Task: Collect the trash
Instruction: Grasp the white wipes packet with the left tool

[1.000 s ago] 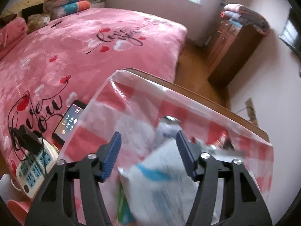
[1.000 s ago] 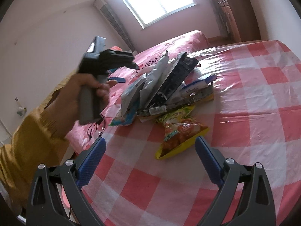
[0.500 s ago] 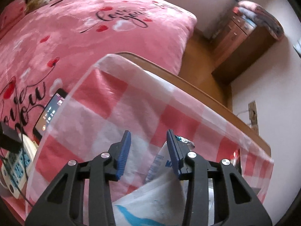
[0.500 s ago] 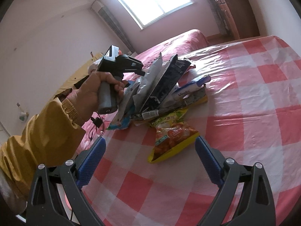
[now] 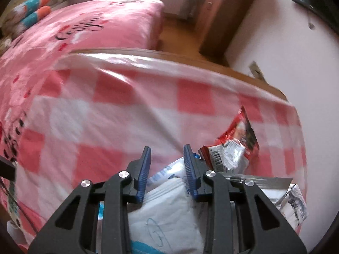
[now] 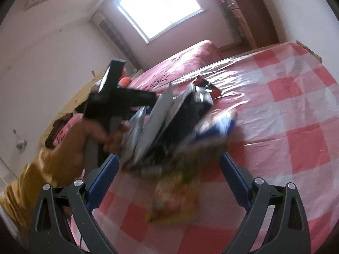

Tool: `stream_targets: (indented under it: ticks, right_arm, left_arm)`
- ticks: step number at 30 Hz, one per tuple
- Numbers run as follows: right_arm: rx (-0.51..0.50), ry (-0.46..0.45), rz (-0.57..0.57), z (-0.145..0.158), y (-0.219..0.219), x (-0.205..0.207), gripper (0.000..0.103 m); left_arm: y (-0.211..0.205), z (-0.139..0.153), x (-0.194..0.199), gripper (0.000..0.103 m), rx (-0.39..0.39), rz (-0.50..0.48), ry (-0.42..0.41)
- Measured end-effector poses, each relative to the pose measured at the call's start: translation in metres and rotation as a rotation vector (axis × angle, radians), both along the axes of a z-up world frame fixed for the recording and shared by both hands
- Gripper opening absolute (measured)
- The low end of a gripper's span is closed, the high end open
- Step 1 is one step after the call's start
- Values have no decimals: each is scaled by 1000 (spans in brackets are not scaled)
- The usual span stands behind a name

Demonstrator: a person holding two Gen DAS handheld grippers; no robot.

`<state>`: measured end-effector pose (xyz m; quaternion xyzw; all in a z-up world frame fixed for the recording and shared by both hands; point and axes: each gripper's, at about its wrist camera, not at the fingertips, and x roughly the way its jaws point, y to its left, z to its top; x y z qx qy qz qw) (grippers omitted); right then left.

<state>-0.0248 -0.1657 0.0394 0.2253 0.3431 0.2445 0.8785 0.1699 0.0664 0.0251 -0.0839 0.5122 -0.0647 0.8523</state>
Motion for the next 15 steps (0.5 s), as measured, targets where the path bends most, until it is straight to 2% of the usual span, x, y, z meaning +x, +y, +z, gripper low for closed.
stream_targets:
  ticks: [5, 8, 10, 12, 15]
  right_arm:
    - [-8, 5, -59, 0, -13, -1, 95]
    - [-6, 7, -75, -1, -17, -3, 95]
    - [-10, 5, -89, -1, -20, -5, 95]
    - [-5, 5, -103, 0, -24, -4, 95]
    - [11, 3, -115, 1, -28, -6, 95]
  left_arm:
    - [-30, 4, -30, 32, -13, -88, -30]
    - [-25, 20, -46, 32, -32, -70, -86]
    - [-18, 33, -61, 39, -21, -50, -131]
    - [-8, 46, -78, 59, 0, -33, -171]
    - [13, 61, -106, 68, 36, 7, -235]
